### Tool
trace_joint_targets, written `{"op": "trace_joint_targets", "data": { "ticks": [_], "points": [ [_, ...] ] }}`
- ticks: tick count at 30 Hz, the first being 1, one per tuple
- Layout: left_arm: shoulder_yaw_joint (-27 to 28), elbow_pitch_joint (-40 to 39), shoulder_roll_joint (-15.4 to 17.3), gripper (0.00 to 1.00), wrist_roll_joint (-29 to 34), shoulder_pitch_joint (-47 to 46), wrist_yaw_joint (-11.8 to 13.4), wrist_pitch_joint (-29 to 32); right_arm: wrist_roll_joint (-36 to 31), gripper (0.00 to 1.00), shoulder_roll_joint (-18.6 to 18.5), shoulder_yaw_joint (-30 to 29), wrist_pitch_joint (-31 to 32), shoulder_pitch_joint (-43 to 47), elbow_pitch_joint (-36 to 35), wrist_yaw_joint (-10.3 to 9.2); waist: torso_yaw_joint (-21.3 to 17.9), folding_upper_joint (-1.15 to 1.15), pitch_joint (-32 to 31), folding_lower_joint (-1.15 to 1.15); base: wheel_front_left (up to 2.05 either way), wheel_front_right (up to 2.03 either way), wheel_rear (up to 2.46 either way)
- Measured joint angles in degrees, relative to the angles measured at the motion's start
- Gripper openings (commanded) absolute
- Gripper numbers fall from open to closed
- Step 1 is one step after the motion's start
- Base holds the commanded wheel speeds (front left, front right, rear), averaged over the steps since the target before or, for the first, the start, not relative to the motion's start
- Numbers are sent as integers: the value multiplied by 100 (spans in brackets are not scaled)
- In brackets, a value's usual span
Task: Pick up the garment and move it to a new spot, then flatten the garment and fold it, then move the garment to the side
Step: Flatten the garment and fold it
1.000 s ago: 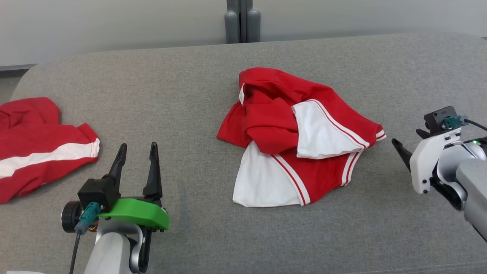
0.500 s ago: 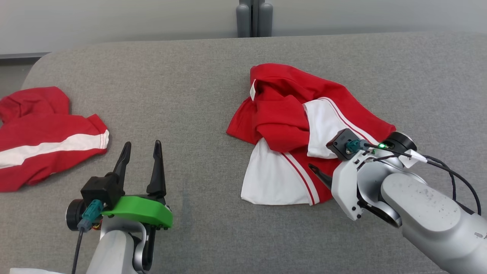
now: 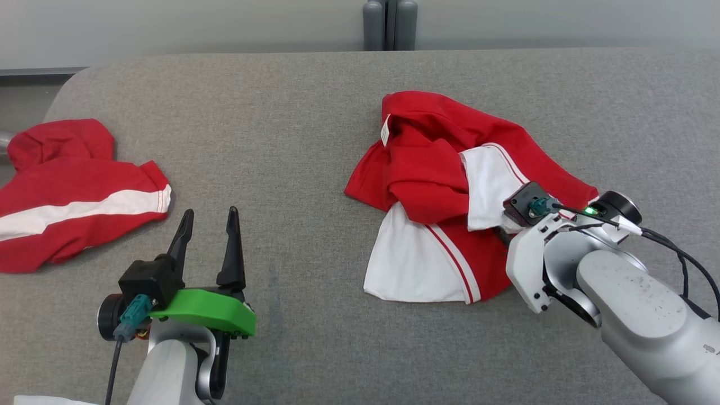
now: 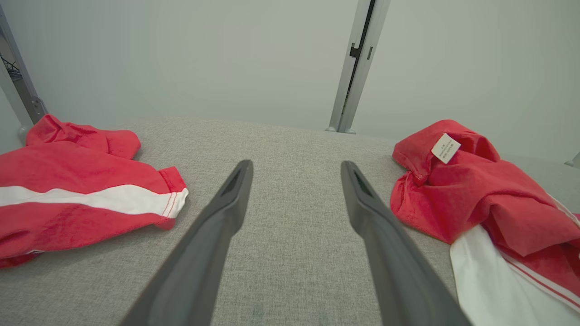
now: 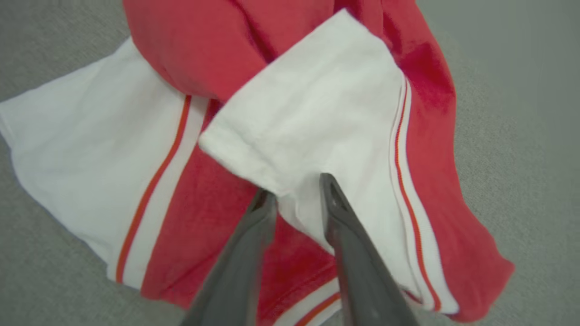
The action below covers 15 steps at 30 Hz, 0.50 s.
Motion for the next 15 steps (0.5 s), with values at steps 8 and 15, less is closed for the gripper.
{"op": "trace_joint_targets", "data": {
  "ticks": [8, 15],
  "points": [
    [2, -26, 0, 100, 2, 1, -26, 0, -140, 0, 59, -637, -270, 5, 85, 0, -11, 0, 16, 0, 0, 0, 0],
    [-31, -100, 0, 100, 43, -77, -42, 0, -134, 0, -82, -1928, -444, -552, 210, 0, 16, 0, 178, 0, 0, 0, 0]
  ]
}}
